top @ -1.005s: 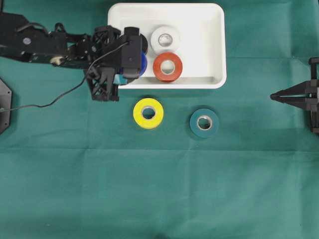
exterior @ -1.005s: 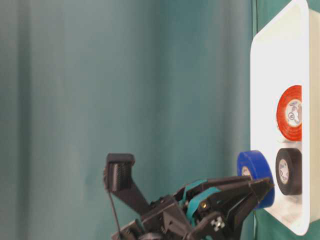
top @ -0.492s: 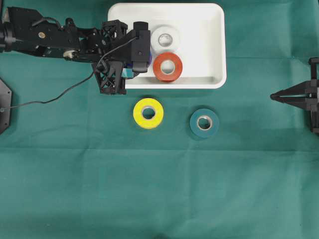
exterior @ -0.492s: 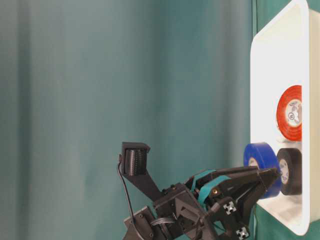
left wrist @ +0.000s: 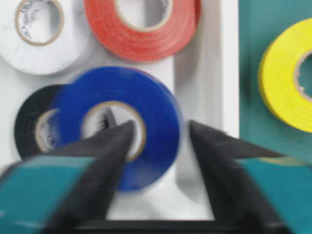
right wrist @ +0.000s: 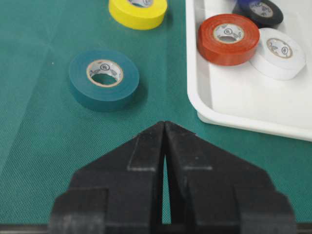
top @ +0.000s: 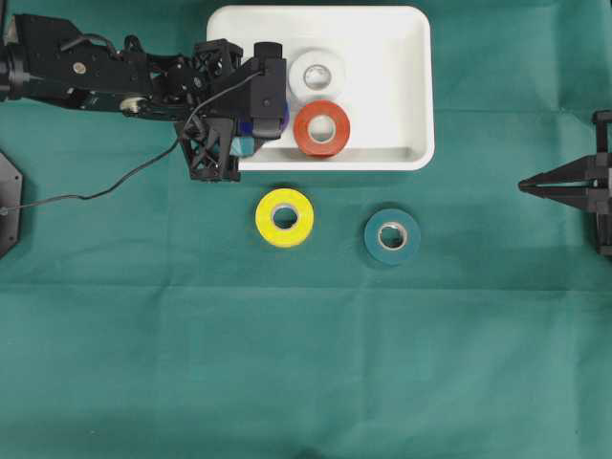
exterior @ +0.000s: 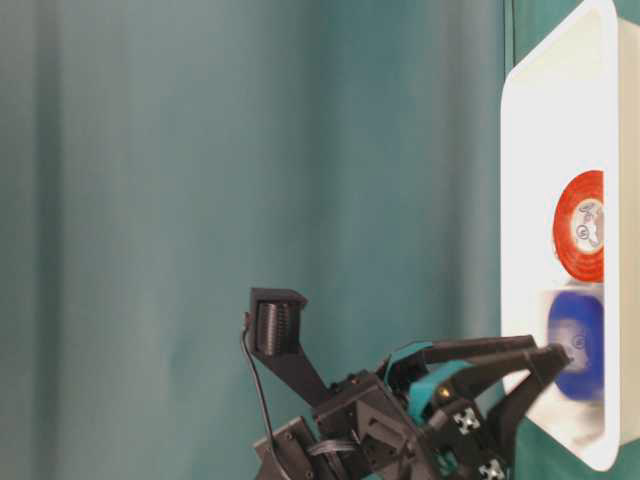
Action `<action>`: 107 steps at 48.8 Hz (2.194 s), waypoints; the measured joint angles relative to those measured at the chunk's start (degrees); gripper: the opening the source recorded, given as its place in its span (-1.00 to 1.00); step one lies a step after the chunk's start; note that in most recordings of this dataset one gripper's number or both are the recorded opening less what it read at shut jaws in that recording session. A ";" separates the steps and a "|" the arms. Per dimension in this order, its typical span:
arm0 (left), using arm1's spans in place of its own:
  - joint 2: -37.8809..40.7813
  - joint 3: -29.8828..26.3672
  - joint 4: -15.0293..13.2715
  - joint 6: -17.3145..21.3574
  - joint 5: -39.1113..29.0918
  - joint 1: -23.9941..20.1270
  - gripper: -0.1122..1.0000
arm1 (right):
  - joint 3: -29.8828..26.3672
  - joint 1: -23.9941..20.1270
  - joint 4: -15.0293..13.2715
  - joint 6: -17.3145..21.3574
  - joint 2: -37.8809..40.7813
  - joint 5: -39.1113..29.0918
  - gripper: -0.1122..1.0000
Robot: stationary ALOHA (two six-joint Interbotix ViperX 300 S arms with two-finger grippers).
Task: Put the tape into the white case with the left arm.
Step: 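Lift the blue tape and place it in the tray's lower left, then release the blue tape and retract the left gripper to the left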
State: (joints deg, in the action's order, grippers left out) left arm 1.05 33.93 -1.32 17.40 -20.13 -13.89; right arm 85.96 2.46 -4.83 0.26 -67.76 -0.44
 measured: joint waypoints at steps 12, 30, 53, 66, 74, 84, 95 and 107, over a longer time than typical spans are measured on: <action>0.00 0.88 -0.09 0.00 1.23 -0.09 0.93 | 0.00 0.00 0.00 0.00 0.09 0.00 -0.97; -1.76 1.67 0.00 -0.09 1.41 -0.09 0.93 | 0.09 0.00 0.00 0.00 0.00 0.00 -0.97; -15.56 11.69 -0.09 -0.62 1.41 -0.09 0.93 | 0.00 0.00 0.00 0.00 0.00 0.00 -0.97; -23.55 17.84 0.00 -0.70 2.29 0.44 0.93 | 0.00 0.00 0.00 0.00 0.00 0.00 -0.97; -30.06 22.24 -0.09 -0.88 2.46 0.79 0.93 | 0.09 0.00 0.00 -0.09 0.09 0.00 -0.97; -37.00 26.81 -0.18 -3.69 2.46 1.49 0.93 | 0.09 0.00 0.00 0.00 0.09 0.00 -0.97; -45.09 31.38 -0.18 -5.27 2.72 3.25 0.93 | 0.09 0.00 0.00 0.00 0.00 0.00 -0.97; -54.67 35.24 -0.18 -5.45 3.34 3.78 0.93 | 0.09 0.00 0.00 0.00 0.09 0.00 -0.97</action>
State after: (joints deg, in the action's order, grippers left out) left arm -53.61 69.17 -1.49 11.95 -16.79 -10.11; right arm 86.04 2.46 -4.83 0.26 -67.68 -0.44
